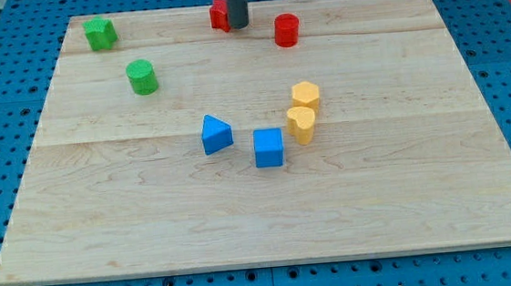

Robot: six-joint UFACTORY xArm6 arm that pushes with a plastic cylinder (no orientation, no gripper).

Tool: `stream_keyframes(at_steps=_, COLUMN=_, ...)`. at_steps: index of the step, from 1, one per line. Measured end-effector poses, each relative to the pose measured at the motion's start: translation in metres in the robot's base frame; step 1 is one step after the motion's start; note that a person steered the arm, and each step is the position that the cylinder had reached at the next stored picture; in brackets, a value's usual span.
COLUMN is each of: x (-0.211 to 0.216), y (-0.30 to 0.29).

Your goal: Drag the green circle towards top right of the board

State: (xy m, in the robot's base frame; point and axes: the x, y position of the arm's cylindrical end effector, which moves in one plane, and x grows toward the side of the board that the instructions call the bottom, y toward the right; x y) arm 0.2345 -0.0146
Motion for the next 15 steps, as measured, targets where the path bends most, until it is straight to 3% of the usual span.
stream_keyframes(at_steps=4, x=0.010, y=-0.010)
stream_keyframes(at_steps=5, x=0.010, y=0.006)
stream_keyframes(at_steps=7, x=0.019, y=0.096)
stream_keyframes(at_steps=8, x=0.070, y=0.128)
stream_keyframes(at_steps=9, x=0.113, y=0.105)
stream_keyframes(at_steps=10, x=0.119, y=0.042)
stream_keyframes(at_steps=12, x=0.131, y=-0.162)
stream_keyframes(at_steps=13, x=0.114, y=-0.166)
stream_keyframes(at_steps=15, x=0.104, y=-0.253)
